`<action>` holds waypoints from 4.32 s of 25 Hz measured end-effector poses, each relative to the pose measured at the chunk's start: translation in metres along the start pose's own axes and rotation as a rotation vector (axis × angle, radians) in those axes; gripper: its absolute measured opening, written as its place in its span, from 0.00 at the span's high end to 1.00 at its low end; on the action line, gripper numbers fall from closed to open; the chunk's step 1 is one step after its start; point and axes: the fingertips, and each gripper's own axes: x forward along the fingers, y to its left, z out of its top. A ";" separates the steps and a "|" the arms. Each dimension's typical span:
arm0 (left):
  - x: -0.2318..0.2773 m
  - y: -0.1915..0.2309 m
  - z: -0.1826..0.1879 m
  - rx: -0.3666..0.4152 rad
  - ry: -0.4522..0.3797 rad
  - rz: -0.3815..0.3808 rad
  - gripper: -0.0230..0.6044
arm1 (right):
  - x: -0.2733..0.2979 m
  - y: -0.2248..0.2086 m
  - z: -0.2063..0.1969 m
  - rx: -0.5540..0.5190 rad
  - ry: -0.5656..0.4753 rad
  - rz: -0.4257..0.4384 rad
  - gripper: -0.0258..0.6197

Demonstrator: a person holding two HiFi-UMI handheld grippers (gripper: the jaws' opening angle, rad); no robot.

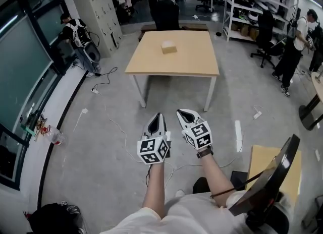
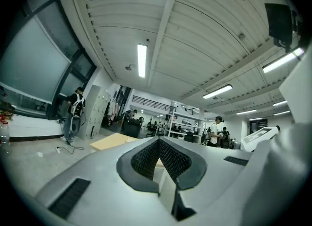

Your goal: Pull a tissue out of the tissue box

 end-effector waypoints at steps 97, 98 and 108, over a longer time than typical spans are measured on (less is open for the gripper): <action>1.069 0.444 -0.219 -0.046 0.502 0.101 0.96 | 0.909 -0.753 -0.160 0.075 0.423 -0.101 0.75; 1.070 0.446 -0.224 -0.048 0.507 0.102 0.96 | 0.912 -0.754 -0.166 0.056 0.432 -0.106 0.75; 1.067 0.456 -0.242 -0.063 0.535 0.110 0.96 | 0.919 -0.755 -0.197 -0.039 0.456 -0.138 0.94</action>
